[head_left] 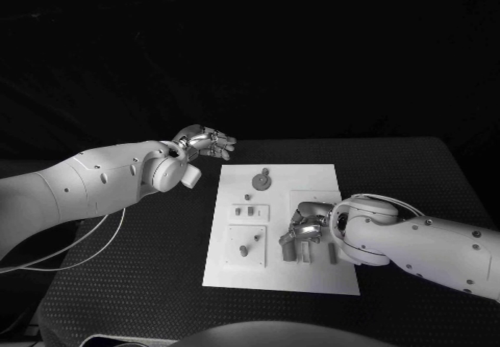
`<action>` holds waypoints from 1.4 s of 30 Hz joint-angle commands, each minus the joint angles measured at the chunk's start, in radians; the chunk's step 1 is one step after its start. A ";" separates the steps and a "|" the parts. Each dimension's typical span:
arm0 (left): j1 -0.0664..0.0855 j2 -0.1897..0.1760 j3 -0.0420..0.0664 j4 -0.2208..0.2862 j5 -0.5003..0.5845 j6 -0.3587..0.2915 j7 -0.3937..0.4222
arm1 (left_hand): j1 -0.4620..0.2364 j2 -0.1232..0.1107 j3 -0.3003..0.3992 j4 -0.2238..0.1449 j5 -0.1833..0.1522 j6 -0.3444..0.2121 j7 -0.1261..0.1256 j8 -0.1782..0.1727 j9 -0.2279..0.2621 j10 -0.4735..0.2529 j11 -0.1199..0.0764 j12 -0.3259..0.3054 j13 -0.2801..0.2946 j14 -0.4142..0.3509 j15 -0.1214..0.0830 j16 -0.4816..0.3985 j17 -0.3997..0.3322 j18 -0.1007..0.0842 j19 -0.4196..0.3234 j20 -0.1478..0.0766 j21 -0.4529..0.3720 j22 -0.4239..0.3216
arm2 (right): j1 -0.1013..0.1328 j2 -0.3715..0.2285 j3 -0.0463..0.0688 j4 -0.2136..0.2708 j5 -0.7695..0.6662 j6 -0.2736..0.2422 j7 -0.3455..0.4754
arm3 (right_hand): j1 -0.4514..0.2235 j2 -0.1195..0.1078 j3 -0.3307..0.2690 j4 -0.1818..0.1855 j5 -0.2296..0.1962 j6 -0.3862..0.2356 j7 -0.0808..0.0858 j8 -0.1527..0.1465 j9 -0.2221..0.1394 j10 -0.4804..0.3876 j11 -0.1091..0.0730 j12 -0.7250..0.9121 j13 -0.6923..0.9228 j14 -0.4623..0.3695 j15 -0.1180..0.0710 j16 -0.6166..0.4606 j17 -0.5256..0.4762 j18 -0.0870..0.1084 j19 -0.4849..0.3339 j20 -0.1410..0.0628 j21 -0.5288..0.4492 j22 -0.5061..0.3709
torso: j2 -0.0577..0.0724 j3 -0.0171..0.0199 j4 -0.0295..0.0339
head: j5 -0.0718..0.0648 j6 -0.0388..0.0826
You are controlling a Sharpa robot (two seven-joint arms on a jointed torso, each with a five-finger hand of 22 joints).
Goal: Assemble the parts on the task board
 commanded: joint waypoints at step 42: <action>0.001 0.000 0.000 0.002 0.005 0.018 -0.004 | -0.010 -0.004 0.002 0.007 0.001 -0.004 0.004 0.003 -0.002 -0.010 -0.001 0.004 -0.002 0.004 0.002 -0.007 0.003 -0.004 -0.001 0.001 0.006 -0.002 | 0.052 -0.028 0.037 -0.036 0.361 0.209 -0.095 | 0.009 0.027 -0.011 0.006 0.007 0.031 -0.002 0.012 0.000 0.014 -0.009 0.006 -0.005 0.009 -0.012 0.011 -0.005 0.007 0.010 -0.002 0.007 0.017 | 0.001 -0.0004 -0.0003 | 0.003 -0.004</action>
